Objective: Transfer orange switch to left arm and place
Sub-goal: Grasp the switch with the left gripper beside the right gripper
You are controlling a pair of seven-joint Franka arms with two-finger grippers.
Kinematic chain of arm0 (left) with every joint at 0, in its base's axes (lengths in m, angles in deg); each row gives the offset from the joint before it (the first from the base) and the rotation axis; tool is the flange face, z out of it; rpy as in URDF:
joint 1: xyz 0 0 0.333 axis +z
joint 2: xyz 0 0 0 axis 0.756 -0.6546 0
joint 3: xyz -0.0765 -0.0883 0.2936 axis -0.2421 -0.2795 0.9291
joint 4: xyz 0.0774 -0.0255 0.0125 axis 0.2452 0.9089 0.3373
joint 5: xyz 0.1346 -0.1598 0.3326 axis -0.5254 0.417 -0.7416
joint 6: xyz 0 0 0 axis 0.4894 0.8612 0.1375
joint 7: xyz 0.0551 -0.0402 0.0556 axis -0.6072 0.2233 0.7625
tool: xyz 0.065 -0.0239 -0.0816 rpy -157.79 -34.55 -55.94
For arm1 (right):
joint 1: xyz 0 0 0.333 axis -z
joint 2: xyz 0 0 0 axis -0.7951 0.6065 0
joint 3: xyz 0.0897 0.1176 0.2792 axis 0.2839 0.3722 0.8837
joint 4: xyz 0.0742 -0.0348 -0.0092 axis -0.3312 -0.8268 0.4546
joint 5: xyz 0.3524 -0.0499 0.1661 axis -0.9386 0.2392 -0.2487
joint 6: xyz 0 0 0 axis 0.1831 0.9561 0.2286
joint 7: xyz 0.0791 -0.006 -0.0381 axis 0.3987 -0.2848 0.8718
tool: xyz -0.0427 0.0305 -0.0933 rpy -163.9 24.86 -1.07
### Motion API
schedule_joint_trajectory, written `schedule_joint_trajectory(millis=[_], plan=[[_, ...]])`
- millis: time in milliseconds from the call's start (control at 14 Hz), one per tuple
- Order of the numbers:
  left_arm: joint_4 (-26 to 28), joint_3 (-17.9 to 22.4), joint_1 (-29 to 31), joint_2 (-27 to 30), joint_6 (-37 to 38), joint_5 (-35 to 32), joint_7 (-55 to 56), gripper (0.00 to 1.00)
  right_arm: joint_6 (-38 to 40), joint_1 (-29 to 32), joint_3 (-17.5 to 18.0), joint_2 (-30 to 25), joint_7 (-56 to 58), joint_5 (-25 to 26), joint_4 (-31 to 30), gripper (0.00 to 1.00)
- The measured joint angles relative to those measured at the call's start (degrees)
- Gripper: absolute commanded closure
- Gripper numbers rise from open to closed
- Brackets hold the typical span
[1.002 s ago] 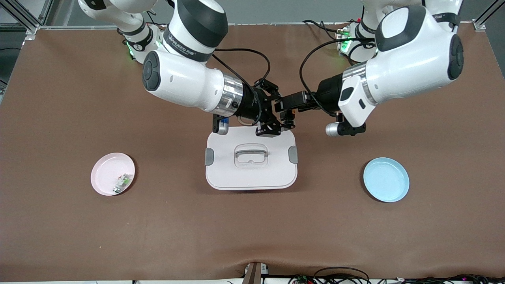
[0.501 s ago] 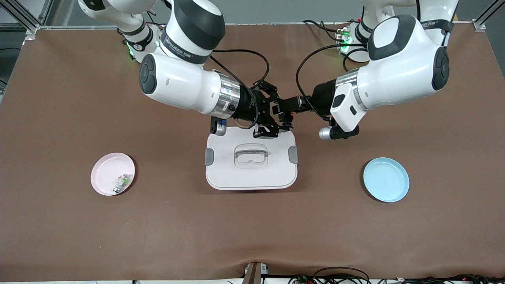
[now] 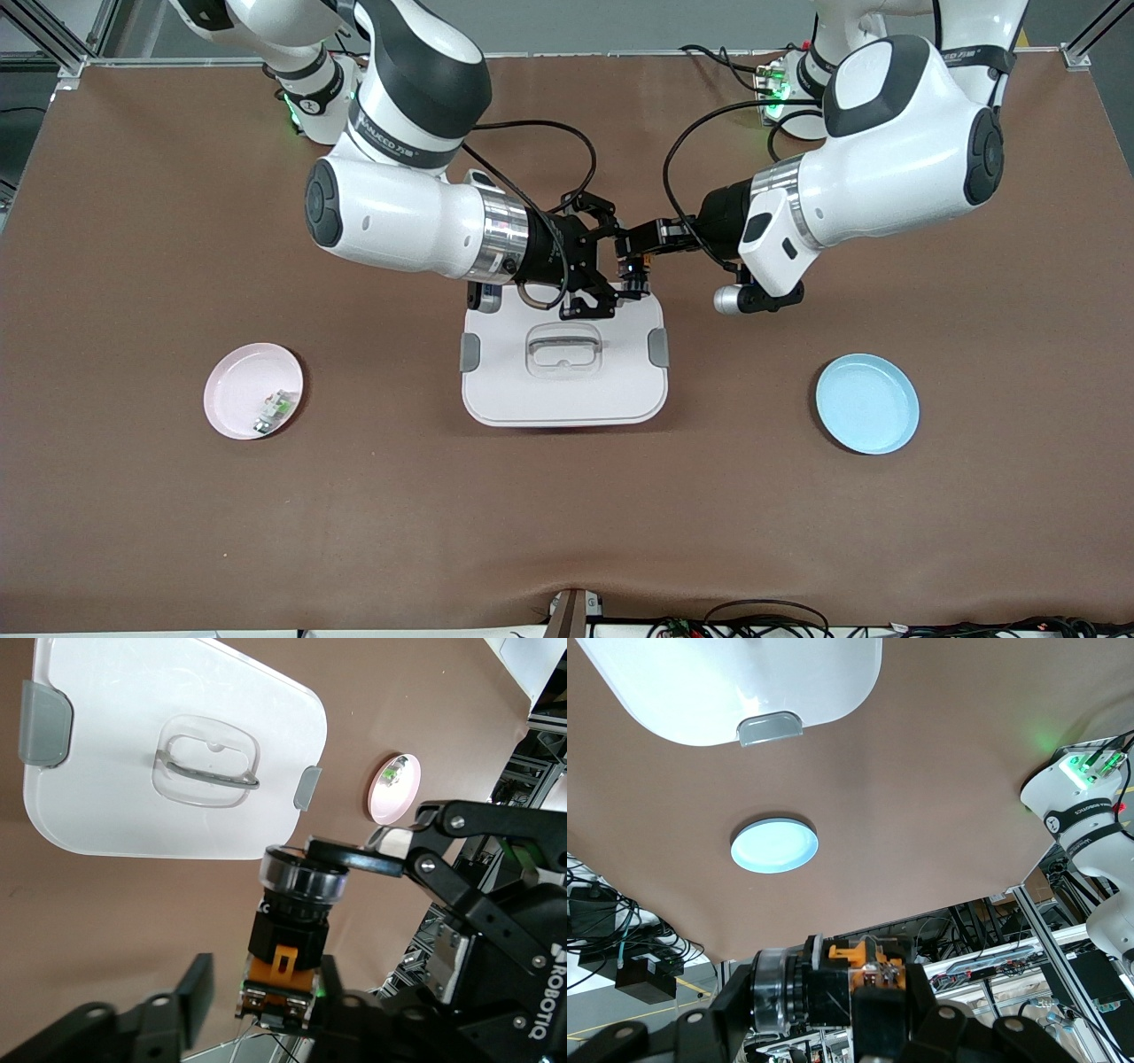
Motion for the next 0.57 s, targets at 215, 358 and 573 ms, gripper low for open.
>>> schedule_joint_trajectory(millis=[215, 358, 573], plan=[[-0.1, -0.2, -0.1, 0.0, -0.2, -0.2, -0.5, 0.76, 0.3, 0.0, 0.1, 0.2, 0.0, -0.1, 0.0, 1.00], [-0.1, -0.2, -0.1, 0.0, -0.2, -0.2, -0.9, 0.80, 0.3, 0.0, 0.1, 0.2, 0.0, -0.2, 0.0, 1.00], [-0.1, -0.2, -0.1, 0.0, -0.2, -0.2, -0.9, 0.80, 0.3, 0.0, 0.1, 0.2, 0.0, -0.2, 0.0, 1.00]])
